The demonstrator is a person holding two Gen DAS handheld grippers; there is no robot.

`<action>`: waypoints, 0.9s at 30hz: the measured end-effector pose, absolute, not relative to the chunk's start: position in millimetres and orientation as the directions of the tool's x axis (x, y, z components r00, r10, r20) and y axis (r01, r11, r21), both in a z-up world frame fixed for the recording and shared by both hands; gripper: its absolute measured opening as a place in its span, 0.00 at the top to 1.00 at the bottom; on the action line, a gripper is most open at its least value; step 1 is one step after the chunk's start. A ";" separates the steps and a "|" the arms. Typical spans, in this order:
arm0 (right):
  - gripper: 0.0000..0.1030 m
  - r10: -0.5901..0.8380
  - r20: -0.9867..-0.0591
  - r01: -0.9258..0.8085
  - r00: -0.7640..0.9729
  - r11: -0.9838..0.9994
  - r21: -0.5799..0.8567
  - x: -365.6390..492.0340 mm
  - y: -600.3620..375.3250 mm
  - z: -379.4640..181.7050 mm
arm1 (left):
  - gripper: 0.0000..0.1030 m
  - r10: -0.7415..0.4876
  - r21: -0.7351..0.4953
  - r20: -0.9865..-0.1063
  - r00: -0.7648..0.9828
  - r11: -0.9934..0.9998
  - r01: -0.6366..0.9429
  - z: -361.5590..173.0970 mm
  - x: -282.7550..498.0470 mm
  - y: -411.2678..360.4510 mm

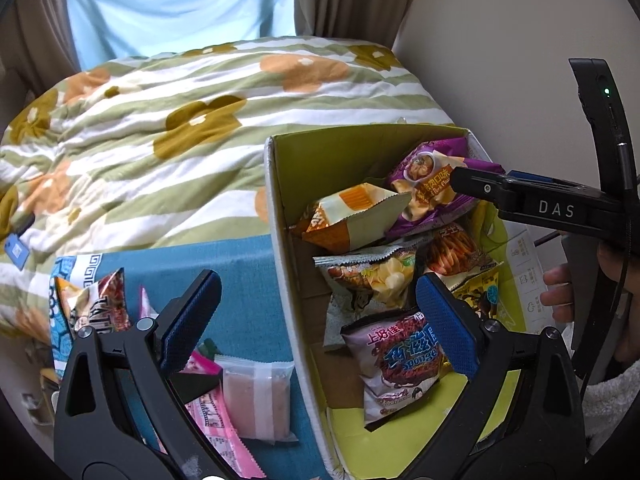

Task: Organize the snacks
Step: 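Carry both bags over the yellow box and open both tools to drop them, then withdraw both tools from the box toward the remaining snacks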

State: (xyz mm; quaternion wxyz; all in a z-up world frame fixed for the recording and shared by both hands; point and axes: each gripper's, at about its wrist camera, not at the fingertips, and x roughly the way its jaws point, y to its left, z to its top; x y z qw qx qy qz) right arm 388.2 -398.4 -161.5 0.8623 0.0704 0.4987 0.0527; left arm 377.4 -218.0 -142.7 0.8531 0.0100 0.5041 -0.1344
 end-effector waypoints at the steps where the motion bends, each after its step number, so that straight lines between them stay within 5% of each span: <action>1: 0.02 0.166 -0.853 -0.021 0.495 0.984 0.179 384.5 -399.1 -161.9 | 0.05 -0.221 -0.122 -0.863 0.454 0.964 0.237 -142.8 376.0 -218.3; 27: 0.02 0.266 -0.709 -0.158 0.653 0.964 0.216 276.3 -367.9 -61.6 | 0.05 -0.119 -0.069 -0.772 0.624 0.992 0.104 -57.1 256.9 -146.7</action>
